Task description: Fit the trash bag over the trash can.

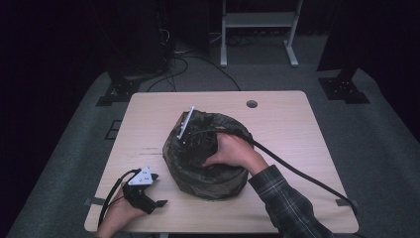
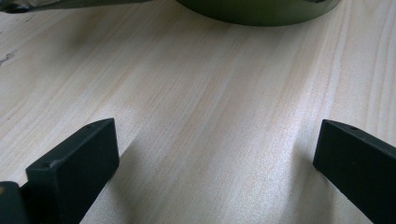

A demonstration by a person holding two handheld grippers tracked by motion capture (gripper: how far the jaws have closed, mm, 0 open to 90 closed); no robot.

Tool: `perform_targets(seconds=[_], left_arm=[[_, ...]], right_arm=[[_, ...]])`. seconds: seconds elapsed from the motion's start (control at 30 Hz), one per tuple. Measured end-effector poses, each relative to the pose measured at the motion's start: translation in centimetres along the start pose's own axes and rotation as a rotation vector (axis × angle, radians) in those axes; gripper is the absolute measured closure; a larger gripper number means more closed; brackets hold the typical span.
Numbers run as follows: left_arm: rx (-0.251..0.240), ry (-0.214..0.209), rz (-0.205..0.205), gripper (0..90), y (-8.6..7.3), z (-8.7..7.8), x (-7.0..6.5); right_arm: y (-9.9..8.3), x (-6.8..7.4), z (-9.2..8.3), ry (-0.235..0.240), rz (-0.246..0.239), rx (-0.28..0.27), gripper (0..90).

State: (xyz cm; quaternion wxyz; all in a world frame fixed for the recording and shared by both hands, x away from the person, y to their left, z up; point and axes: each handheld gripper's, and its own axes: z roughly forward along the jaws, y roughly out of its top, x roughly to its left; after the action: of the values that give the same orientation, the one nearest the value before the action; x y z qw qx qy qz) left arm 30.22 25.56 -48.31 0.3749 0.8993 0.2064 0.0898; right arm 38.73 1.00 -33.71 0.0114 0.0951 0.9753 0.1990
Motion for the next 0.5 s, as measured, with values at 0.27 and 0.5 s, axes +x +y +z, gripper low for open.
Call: perform_targets(seconds=[0.27,0.5], left_arm=[[0.0,-0.001,0.001,0.0,0.0,0.0,0.0],[0.001,-0.001,0.002,0.0,0.0,0.0,0.0]], right_arm=[[-0.2,-0.1,-2.1,-0.036,-0.002,-0.106,9.5],[-1.4,-0.4,-5.5,-0.095,0.021,-0.114,9.5]])
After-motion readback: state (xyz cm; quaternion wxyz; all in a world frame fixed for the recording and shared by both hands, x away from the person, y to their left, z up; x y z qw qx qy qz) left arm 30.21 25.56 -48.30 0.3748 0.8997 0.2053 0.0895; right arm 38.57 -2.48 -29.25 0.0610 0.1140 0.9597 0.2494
